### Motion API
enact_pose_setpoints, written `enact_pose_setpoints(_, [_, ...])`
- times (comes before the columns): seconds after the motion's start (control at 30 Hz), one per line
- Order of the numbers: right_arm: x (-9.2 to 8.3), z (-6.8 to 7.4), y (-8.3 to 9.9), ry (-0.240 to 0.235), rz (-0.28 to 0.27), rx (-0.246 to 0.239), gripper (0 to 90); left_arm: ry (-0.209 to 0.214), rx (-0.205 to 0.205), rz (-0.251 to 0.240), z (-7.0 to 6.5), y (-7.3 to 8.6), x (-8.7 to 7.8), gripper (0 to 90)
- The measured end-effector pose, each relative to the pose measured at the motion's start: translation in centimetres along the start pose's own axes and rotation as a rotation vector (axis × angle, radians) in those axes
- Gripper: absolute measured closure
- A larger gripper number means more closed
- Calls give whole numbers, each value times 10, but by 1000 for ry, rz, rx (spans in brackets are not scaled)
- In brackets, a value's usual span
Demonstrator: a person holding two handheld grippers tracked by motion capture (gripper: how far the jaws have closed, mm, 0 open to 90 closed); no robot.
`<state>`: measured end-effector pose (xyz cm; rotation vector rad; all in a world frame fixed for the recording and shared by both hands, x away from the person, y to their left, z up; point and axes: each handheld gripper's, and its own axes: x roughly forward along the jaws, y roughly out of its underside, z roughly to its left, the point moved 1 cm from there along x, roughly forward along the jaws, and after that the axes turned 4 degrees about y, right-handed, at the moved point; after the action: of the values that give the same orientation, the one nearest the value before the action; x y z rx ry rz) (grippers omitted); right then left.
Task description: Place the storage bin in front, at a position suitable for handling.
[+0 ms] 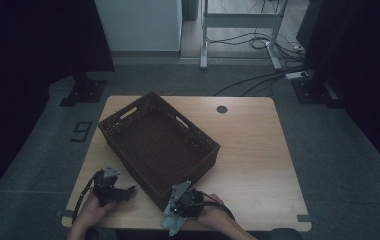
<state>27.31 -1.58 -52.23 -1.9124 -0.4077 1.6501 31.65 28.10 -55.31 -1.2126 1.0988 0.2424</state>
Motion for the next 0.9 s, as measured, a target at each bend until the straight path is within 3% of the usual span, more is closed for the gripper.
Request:
enact_pose_setpoints(0.3, [-27, -11, 6, 31, -24, 40, 798, 2, 2, -2, 0, 0, 0, 0])
enact_pose_setpoints(0.53, [-56, -23, 15, 94, -44, 83, 798, -1, 0, -4, 0, 0, 1, 0])
enact_pose_setpoints(0.9, [-90, -37, 21, 169, -59, 100, 798, -3, -2, -6, 0, 0, 1, 0])
